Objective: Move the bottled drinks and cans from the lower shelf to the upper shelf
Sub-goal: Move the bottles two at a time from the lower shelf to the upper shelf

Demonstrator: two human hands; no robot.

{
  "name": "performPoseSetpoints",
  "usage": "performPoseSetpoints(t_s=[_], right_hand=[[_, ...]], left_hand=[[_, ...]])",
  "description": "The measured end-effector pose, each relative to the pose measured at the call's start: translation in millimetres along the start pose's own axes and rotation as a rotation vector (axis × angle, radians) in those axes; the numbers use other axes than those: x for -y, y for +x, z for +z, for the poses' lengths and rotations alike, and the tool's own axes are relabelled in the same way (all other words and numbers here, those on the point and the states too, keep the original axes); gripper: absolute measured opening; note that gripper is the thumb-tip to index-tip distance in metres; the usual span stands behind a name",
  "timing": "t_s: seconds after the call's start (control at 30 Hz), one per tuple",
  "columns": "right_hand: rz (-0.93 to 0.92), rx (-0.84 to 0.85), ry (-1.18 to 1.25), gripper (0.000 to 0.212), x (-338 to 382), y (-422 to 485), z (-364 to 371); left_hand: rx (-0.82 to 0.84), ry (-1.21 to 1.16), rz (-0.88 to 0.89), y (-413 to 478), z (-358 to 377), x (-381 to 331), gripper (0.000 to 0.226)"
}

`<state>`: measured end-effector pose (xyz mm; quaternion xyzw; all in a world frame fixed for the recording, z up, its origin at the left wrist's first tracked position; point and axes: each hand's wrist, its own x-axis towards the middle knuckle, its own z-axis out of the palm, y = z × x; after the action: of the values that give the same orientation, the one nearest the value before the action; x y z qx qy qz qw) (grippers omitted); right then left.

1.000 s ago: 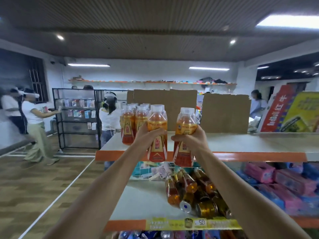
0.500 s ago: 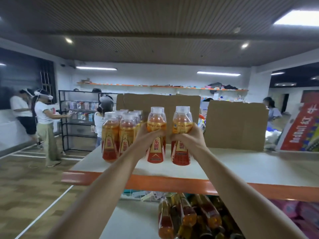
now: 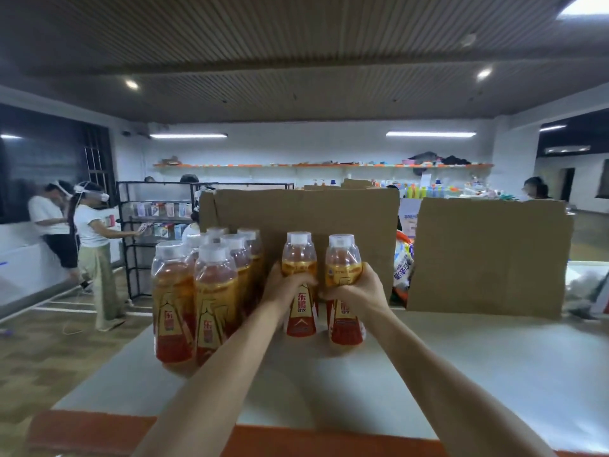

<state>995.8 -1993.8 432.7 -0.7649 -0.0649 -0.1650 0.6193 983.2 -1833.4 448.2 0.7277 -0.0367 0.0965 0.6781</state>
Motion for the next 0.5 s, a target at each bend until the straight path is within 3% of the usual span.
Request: performPoseSetpoints(t_s=[0.3,0.5], right_hand=[[-0.082,-0.083,0.063,0.074,-26.0,25.1,22.1],[-0.095,-0.022,0.108,0.074,-27.5,24.7,18.2]], left_hand=[[-0.046,-0.093,0.025,37.2,5.3,16.3,0.054],[-0.103,-0.094,0.042,36.9,8.2,25.2,0.065]])
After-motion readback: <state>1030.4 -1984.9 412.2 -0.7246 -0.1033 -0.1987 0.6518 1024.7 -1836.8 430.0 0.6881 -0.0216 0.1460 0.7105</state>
